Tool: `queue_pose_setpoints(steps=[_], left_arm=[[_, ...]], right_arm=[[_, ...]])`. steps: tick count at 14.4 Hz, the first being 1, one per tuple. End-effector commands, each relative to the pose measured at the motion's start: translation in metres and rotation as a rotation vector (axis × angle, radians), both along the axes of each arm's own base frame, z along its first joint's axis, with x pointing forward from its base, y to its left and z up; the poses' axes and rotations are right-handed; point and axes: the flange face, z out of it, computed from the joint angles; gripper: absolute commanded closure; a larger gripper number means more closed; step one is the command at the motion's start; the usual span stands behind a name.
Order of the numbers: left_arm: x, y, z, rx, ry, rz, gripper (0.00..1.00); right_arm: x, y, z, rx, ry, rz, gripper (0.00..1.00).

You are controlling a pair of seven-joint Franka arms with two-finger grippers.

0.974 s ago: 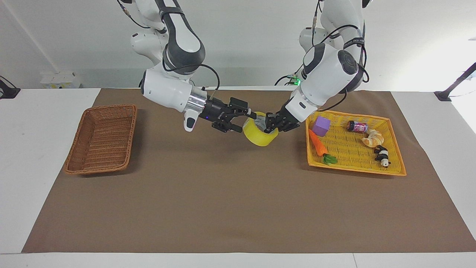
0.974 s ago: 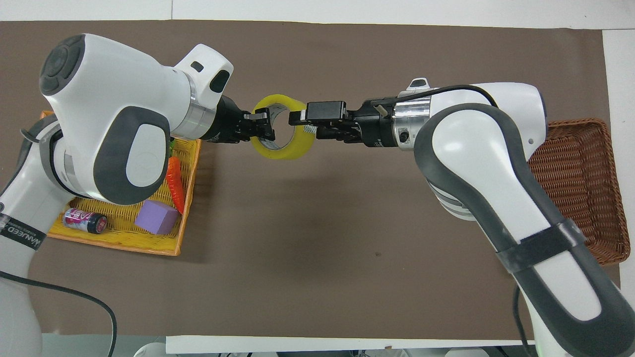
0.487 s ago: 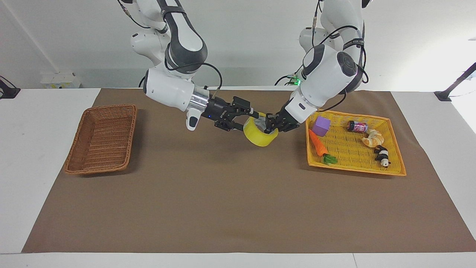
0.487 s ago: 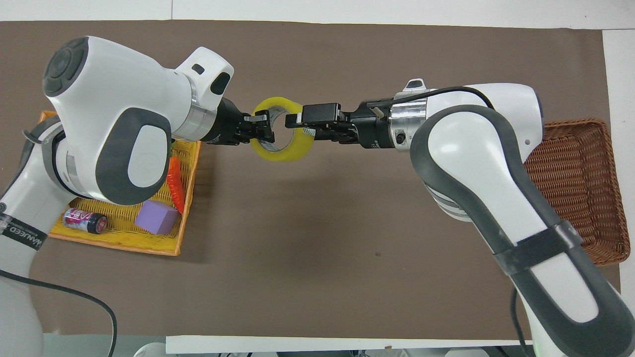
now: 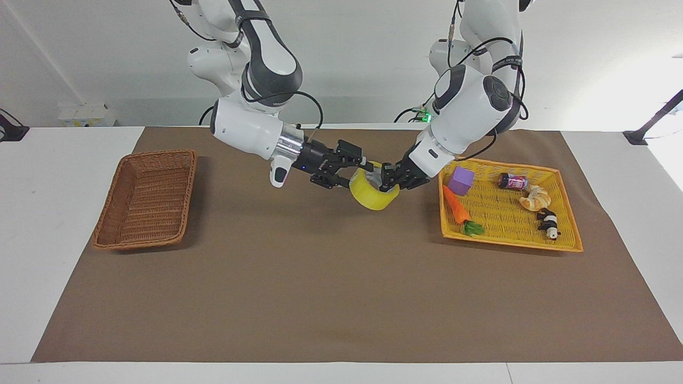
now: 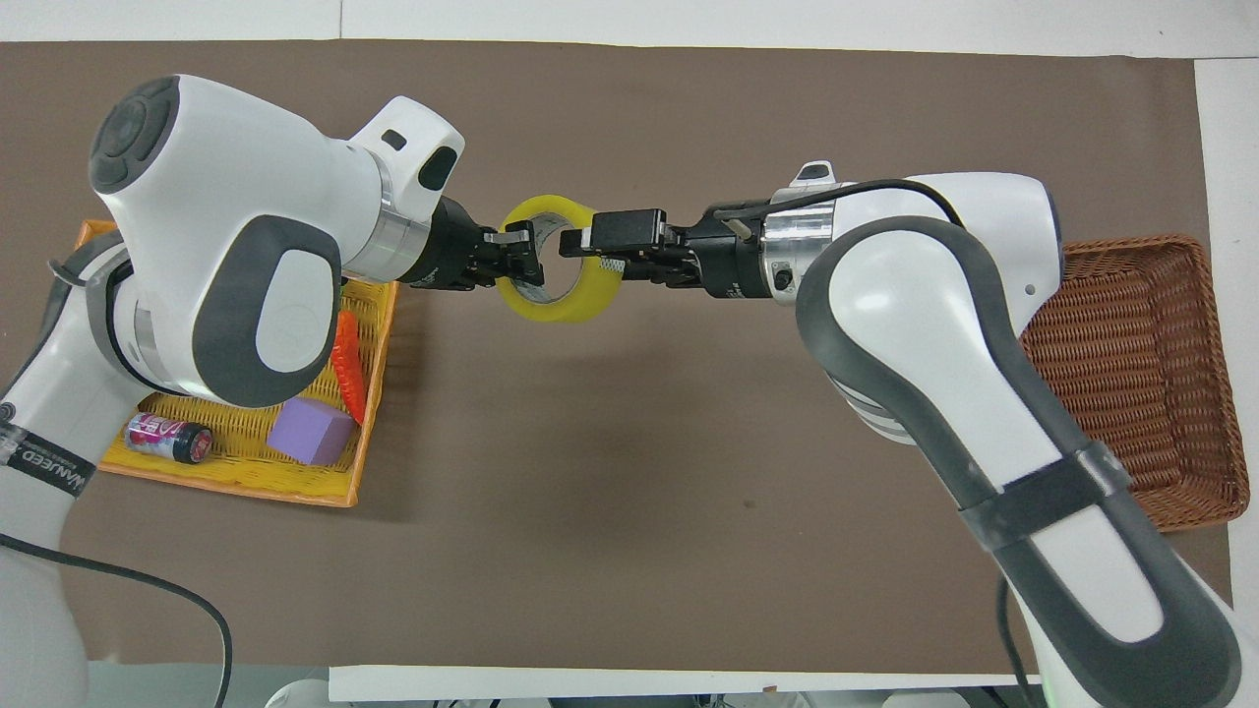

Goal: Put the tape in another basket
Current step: 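Grasp the tape rim with the right gripper beside the left gripper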

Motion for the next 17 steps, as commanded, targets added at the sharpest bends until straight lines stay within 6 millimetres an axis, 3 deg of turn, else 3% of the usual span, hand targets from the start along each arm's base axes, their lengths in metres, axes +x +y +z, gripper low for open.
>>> queue_pose_setpoints(steps=[1, 3, 5, 14, 15, 16, 17], left_arm=[[-0.006, -0.004, 0.004, -0.011, 0.007, 0.005, 0.98], [-0.006, -0.004, 0.004, -0.011, 0.007, 0.005, 0.97], [-0.006, -0.004, 0.004, -0.011, 0.007, 0.005, 0.97], [-0.007, -0.004, 0.003, -0.009, 0.012, 0.003, 0.93], [-0.006, -0.004, 0.005, -0.007, 0.007, 0.0, 0.75], [-0.005, -0.004, 0.006, -0.004, -0.001, -0.003, 0.16], [-0.005, -0.004, 0.007, 0.002, -0.006, -0.006, 0.01]], right_arm=[[-0.003, 0.005, 0.0, 0.008, -0.02, 0.015, 0.48], [-0.003, 0.004, 0.001, 0.011, -0.021, 0.022, 0.84], [-0.002, 0.003, 0.002, 0.014, -0.02, 0.024, 1.0], [-0.001, -0.006, 0.003, 0.028, -0.006, 0.052, 1.0], [-0.001, -0.006, 0.004, 0.029, -0.009, 0.056, 1.0], [-0.001, -0.005, 0.003, 0.028, -0.006, 0.055, 1.0], [-0.001, -0.006, 0.004, 0.029, -0.009, 0.056, 1.0]])
